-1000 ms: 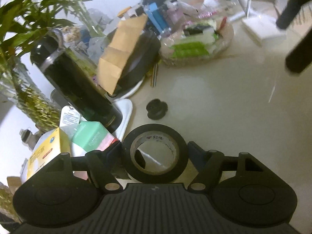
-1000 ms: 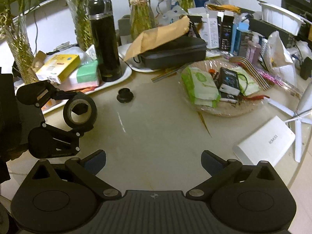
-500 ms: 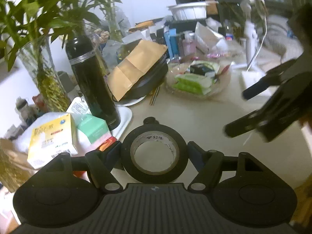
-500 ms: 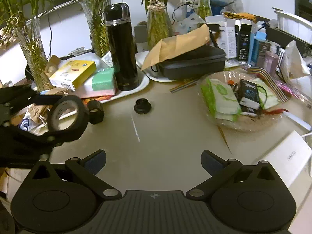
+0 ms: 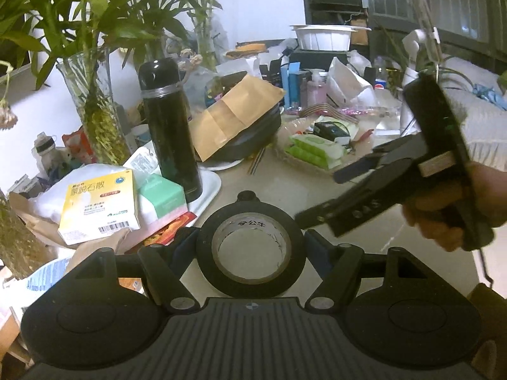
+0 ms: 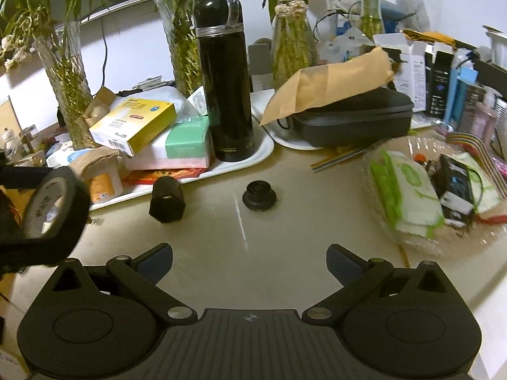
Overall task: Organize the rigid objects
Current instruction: 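Grasp the small black rubber stopper with the right gripper while the left gripper holds the tape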
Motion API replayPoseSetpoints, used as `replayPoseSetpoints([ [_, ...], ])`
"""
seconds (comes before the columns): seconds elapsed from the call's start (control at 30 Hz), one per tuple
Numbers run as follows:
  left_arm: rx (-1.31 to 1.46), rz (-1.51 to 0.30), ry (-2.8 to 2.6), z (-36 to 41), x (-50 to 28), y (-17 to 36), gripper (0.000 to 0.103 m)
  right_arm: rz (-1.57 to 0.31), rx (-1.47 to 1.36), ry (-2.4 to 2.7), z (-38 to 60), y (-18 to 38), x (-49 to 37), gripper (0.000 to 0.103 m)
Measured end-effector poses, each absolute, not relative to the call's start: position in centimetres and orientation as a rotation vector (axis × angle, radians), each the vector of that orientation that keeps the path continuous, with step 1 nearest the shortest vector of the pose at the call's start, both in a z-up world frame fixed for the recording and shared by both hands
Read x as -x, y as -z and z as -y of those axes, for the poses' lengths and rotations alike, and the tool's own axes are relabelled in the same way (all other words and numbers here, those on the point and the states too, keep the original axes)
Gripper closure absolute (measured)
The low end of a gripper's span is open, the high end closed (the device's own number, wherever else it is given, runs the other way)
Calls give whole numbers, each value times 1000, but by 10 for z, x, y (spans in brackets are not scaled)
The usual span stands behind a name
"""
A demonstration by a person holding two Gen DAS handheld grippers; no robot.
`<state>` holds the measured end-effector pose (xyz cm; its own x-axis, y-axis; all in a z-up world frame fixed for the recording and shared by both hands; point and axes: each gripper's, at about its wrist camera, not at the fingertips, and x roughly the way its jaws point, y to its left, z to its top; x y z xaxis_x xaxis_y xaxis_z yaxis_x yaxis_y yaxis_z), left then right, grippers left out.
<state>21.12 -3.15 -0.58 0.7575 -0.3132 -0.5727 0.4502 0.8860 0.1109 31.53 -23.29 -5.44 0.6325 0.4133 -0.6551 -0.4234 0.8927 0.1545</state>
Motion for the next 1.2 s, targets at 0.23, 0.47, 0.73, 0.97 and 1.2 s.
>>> replayPoseSetpoints([
  [0.23, -249, -585, 423, 26, -211, 8, 30, -727, 52, -494, 218, 63, -342, 9],
  [0.47, -235, -588, 424, 17, -211, 6, 30, -714, 68, -482, 207, 76, -371, 24],
  [0.73, -211, -586, 427, 12, -212, 2, 30, -698, 61, -452, 190, 89, -395, 45],
  [0.97, -205, -589, 428, 10, -212, 1, 30, -715, 71, -422, 183, 100, -410, 61],
  [1.2, -204, -600, 427, 10, -213, 3, 30, -717, 113, -423, 178, 105, -411, 72],
])
